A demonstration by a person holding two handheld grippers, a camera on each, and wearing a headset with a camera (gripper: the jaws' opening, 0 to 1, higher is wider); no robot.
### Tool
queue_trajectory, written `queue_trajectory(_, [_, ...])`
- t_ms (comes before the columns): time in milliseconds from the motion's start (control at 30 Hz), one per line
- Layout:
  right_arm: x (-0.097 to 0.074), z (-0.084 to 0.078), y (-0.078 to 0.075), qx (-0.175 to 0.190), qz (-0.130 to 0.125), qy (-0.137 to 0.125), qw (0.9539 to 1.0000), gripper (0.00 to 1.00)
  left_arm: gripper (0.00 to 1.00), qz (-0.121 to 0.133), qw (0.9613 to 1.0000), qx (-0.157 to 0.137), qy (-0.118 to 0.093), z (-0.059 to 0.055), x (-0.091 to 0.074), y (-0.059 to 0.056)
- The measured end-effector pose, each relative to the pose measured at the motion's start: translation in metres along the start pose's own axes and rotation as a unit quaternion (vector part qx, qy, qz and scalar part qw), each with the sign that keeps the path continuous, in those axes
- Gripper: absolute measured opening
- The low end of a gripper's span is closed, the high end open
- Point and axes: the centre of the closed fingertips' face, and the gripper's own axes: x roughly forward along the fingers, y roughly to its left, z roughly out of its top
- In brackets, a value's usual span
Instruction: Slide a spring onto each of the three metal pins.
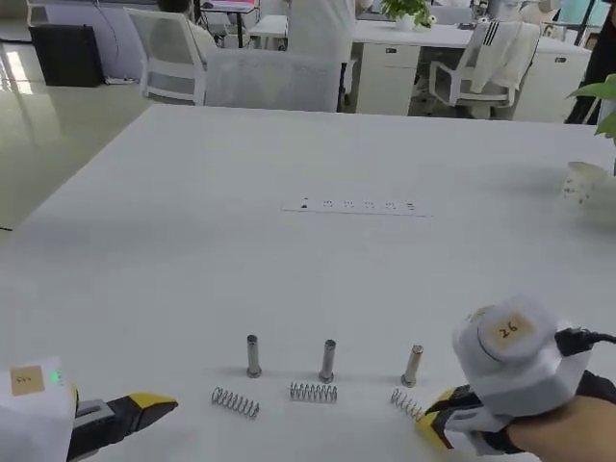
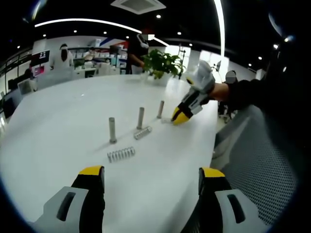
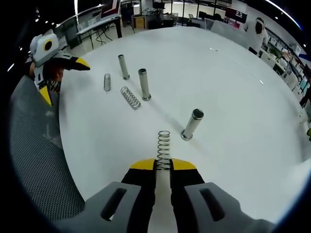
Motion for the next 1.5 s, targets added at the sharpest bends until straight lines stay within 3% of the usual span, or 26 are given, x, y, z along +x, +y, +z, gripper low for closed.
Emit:
queue_trajectory(333, [-0.013, 0.024, 0.021, -0.015, 0.009, -0.029, 0.9994, 0.08, 0.75, -0.005, 0.9999, 0.013, -0.006, 0.011, -0.002, -0.002])
queue_trajectory(633, [-0.017, 0.04, 0.043, -0.037, 0.022, -0.047, 0.998, 0.08, 0.75, -0.028, 0.9981, 0.054, 0.008, 0.024, -0.001, -0.012])
queue_trajectory(800, [-0.018, 0.048, 0.053, -0.047, 0.031, -0.055, 0.9969, 0.08, 0.75, -0.049, 0.9948, 0.088, 0.011, 0.047, -0.001, -0.018])
queue_trajectory(967, [-0.016, 0.047, 0.057, -0.055, 0.038, -0.059, 0.996, 0.08, 0.74, -0.075, 0.9918, 0.104, -0.002, 0.073, 0.007, -0.028])
queue_trajectory(1167, [-0.017, 0.049, 0.062, -0.064, 0.051, -0.069, 0.9943, 0.08, 0.71, -0.092, 0.9896, 0.109, -0.013, 0.088, 0.023, -0.039])
queue_trajectory(1300, [-0.017, 0.052, 0.071, -0.078, 0.066, -0.077, 0.9918, 0.08, 0.67, -0.093, 0.9908, 0.094, -0.025, 0.088, 0.036, -0.041])
queue_trajectory(1500, [-0.017, 0.052, 0.084, -0.101, 0.093, -0.08, 0.9873, 0.08, 0.58, -0.096, 0.9924, 0.076, -0.013, 0.068, 0.044, -0.039])
